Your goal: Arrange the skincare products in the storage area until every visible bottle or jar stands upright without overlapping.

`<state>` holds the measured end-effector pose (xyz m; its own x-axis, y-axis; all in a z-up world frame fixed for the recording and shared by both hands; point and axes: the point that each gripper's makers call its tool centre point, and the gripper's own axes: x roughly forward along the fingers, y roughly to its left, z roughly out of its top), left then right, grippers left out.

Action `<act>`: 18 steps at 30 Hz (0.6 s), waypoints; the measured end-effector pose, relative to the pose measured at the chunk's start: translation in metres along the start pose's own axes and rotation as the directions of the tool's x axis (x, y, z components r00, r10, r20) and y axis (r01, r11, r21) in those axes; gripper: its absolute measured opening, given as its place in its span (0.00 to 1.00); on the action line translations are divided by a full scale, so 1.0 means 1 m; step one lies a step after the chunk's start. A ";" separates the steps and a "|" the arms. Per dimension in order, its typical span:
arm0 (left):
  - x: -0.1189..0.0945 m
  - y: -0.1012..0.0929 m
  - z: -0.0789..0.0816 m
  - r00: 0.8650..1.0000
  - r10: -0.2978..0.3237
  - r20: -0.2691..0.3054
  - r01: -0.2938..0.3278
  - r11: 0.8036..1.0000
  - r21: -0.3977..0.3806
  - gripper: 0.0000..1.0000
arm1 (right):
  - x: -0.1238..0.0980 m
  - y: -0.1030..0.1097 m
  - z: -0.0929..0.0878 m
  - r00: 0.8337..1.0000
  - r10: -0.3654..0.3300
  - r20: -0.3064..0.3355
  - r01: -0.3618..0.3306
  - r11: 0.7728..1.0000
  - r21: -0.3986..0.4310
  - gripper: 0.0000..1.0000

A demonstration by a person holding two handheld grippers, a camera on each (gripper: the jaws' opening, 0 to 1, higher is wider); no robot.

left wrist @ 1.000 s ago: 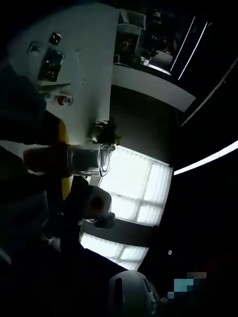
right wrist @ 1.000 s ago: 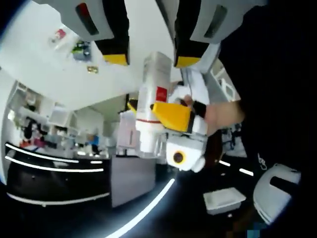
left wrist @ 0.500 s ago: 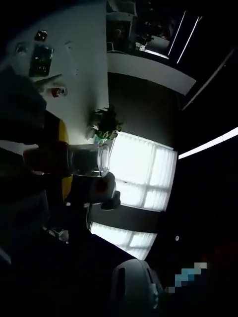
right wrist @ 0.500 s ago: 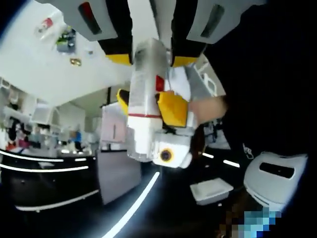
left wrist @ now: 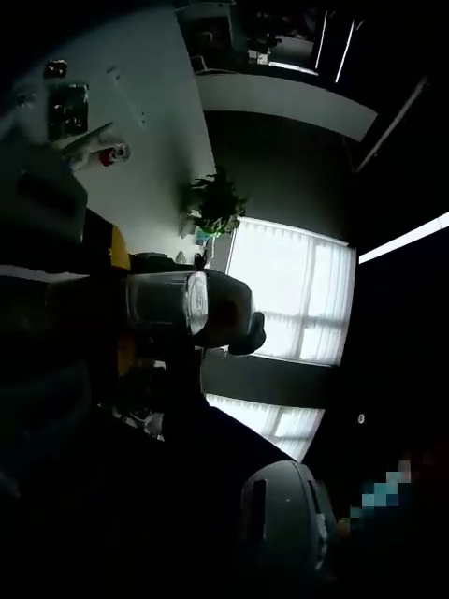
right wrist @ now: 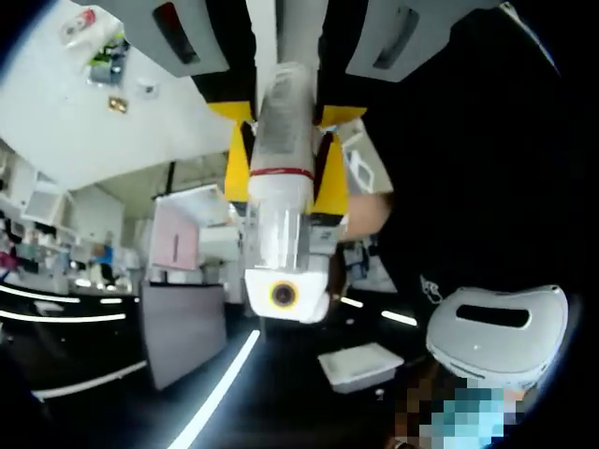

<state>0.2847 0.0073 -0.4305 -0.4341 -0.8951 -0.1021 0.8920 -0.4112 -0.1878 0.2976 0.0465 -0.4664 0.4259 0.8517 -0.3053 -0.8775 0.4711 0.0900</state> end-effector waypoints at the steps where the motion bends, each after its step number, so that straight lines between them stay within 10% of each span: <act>1: 0.000 0.001 -0.001 1.000 0.000 -0.003 0.000 1.000 0.002 0.18 | 0.000 0.000 0.001 1.000 0.003 -0.001 -0.003 1.000 -0.006 0.17; 18: -0.008 0.027 0.003 0.990 0.119 0.070 -0.118 0.993 -0.011 0.23 | -0.001 -0.022 -0.001 0.991 -0.098 0.089 0.098 0.995 0.002 0.12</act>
<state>0.3123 0.0029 -0.4313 -0.3151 -0.9475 -0.0551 0.9357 -0.3005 -0.1848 0.3160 0.0355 -0.4691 0.5280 0.8184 -0.2268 -0.8308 0.5531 0.0617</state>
